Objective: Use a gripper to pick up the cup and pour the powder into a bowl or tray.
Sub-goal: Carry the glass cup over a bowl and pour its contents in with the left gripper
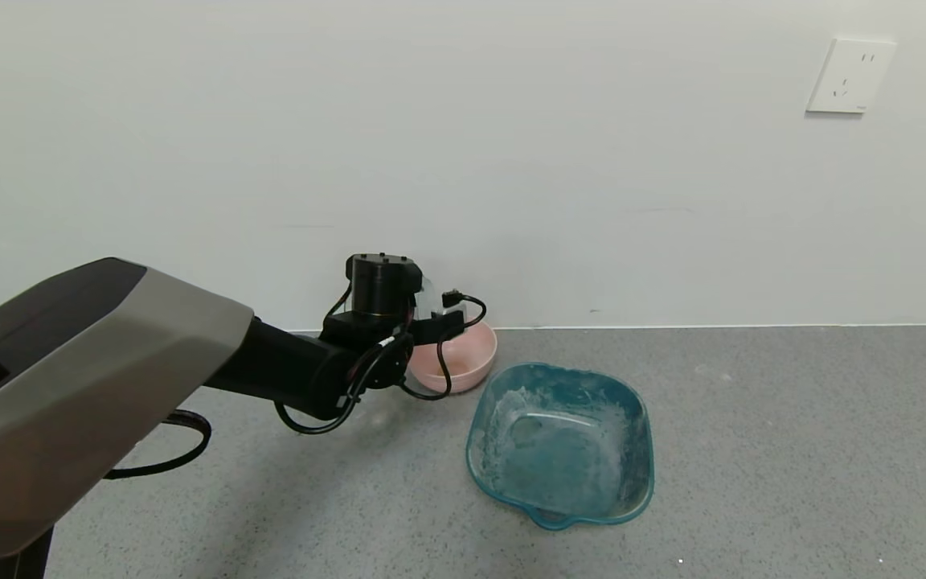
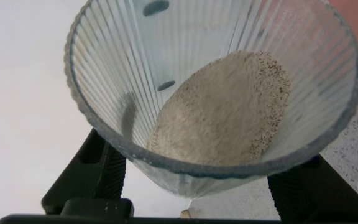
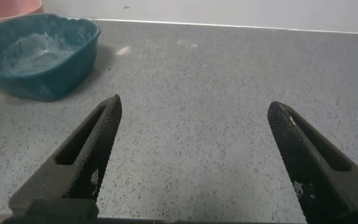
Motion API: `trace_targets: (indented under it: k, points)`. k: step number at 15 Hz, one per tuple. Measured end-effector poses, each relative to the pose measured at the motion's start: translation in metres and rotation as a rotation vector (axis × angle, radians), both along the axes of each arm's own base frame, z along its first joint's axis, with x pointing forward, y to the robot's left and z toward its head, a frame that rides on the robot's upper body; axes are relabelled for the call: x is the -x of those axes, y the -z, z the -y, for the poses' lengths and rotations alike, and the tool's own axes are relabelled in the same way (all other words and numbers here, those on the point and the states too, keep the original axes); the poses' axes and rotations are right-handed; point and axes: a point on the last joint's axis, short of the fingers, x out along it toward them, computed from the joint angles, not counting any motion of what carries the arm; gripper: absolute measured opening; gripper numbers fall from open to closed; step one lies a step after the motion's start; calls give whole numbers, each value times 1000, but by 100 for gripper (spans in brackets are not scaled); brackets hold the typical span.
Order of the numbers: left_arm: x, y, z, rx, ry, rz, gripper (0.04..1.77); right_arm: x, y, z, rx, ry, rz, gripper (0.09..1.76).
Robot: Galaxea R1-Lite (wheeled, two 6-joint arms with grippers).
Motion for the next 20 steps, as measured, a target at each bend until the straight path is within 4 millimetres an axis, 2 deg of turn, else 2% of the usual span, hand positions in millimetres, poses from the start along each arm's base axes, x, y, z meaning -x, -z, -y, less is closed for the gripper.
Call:
trace_targets:
  k: [14, 20]
  points:
    - [-4, 8, 6, -159, -45, -26, 128, 0, 0, 0, -1, 0, 0, 171]
    - [-3, 5, 17, -210, -53, -22, 128, 0, 0, 0, 0, 0, 0, 171]
